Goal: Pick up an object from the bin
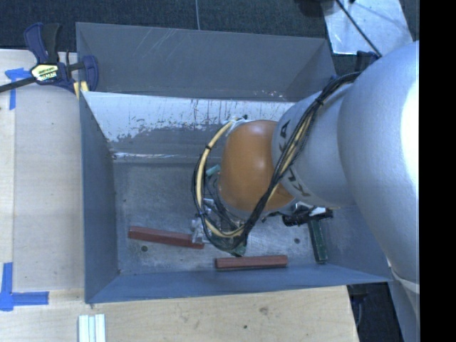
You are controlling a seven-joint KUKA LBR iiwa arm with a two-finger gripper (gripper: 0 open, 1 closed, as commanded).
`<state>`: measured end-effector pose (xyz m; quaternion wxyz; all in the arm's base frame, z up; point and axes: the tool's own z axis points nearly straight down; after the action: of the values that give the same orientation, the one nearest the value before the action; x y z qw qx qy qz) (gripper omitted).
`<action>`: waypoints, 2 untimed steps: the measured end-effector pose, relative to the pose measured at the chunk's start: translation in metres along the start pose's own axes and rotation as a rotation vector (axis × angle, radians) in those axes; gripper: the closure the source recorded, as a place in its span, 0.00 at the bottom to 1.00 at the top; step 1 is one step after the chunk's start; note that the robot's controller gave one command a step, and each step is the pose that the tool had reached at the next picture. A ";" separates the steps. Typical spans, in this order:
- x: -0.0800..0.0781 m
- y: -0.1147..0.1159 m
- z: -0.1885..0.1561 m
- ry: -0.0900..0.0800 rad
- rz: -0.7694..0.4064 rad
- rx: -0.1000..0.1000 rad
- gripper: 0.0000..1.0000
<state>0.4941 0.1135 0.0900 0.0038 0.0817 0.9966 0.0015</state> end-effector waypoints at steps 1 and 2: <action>-0.017 0.003 0.000 0.003 -0.358 0.001 0.00; -0.017 0.003 0.000 0.004 -0.357 0.001 0.00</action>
Offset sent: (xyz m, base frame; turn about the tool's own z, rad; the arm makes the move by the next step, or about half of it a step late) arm 0.0000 0.0000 0.0000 0.0000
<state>0.5110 0.1139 0.0900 0.0021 -0.0963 0.9954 0.0003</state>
